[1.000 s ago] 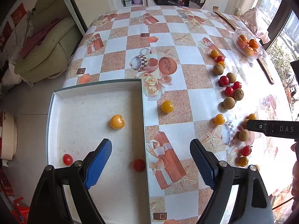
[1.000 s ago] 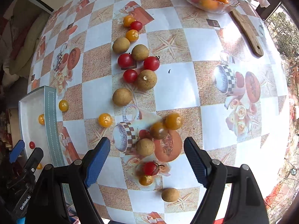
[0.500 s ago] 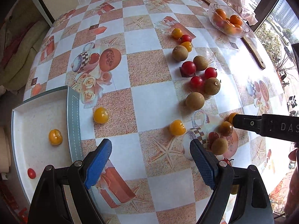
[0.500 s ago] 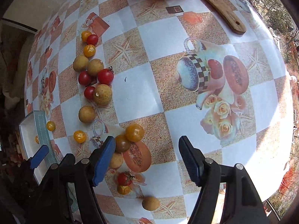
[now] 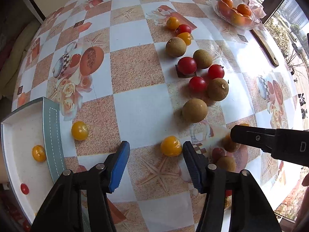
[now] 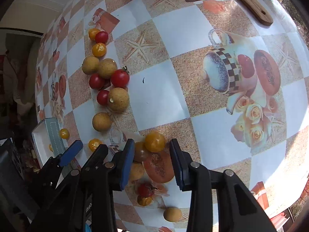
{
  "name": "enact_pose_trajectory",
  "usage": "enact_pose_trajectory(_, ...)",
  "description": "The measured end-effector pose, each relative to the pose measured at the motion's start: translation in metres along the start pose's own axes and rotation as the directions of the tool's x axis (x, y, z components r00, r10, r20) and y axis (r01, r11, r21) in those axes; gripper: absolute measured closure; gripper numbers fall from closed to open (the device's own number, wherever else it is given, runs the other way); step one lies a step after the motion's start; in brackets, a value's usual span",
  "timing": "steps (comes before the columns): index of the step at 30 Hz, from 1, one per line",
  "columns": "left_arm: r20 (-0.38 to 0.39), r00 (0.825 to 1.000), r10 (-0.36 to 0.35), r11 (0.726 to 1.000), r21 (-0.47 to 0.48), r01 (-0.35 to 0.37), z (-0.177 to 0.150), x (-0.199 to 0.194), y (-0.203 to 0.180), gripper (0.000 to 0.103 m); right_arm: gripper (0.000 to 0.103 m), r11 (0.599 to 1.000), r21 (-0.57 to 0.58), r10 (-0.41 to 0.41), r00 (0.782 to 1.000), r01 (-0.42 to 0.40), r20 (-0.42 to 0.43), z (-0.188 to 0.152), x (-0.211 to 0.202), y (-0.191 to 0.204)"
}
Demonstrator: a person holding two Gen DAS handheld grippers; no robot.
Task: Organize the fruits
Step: 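Close the left tool on a yellow cherry tomato while the right tool grasps another, then carry both yellow tomatoes into the white tray and open both tools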
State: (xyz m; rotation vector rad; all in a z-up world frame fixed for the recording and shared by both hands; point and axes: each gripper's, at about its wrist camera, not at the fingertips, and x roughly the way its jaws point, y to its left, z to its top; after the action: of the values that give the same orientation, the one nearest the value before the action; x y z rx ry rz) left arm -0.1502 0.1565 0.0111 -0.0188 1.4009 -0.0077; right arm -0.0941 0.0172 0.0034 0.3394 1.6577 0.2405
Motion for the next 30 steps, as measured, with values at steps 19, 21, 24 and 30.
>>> enact_pose_trajectory(19,0.046,0.995,-0.090,0.995,-0.046,0.092,-0.012,-0.026,0.020,0.081,0.081,0.995,-0.097,-0.016,0.999,0.020,0.046,-0.016,-0.021,0.003)
enact_pose_trajectory(21,0.054,0.994,-0.090,0.994,-0.056,0.093,-0.017,-0.032,0.025,0.081,0.081,0.991,-0.127,-0.026,0.998,0.033,0.056,-0.019,-0.026,0.007)
enact_pose_trajectory(24,0.064,0.993,-0.097,0.991,-0.084,0.102,-0.025,-0.041,0.039,0.081,0.081,0.986,-0.160,-0.035,0.997,0.046,0.070,-0.023,-0.031,0.014)
enact_pose_trajectory(30,0.090,0.991,-0.102,0.985,-0.131,0.114,-0.031,-0.054,0.058,0.081,0.081,0.978,-0.199,-0.042,0.996,0.056,0.074,-0.032,-0.034,0.026)
